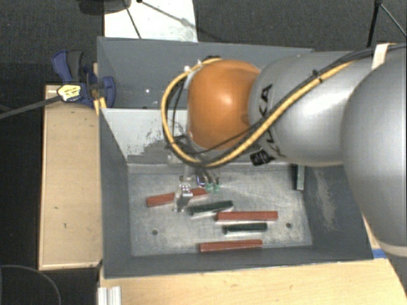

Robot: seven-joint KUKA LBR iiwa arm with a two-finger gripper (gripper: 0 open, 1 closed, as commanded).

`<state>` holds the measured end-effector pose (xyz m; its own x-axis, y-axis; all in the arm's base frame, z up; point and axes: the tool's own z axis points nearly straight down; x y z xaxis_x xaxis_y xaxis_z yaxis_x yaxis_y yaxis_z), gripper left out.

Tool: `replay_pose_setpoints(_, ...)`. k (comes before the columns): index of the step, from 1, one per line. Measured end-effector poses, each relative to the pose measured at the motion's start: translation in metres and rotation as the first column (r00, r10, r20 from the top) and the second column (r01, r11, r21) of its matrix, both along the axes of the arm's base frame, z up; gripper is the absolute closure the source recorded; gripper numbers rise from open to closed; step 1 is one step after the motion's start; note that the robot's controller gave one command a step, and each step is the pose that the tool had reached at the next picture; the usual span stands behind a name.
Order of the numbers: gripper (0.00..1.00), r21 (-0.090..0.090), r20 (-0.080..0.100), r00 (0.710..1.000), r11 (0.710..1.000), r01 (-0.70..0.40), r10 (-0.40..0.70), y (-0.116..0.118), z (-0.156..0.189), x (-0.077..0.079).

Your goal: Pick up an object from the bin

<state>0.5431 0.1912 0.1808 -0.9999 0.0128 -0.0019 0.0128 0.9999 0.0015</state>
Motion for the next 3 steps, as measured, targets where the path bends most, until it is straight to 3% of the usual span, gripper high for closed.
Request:
replay_pose_setpoints(1, 0.00, 0.000, 0.000, 1.000, 1.000, 0.001, -0.001, 0.000, 0.000, 0.000)
replay_pose_setpoints(2, 1.00, 0.000, 0.000, 0.998, 0.998, -0.056, 0.056, -0.013, -0.108, 0.011)
replay_pose_setpoints(3, 1.00, 0.000, 0.000, 0.999, 0.999, -0.054, 0.054, -0.013, -0.108, 0.011)
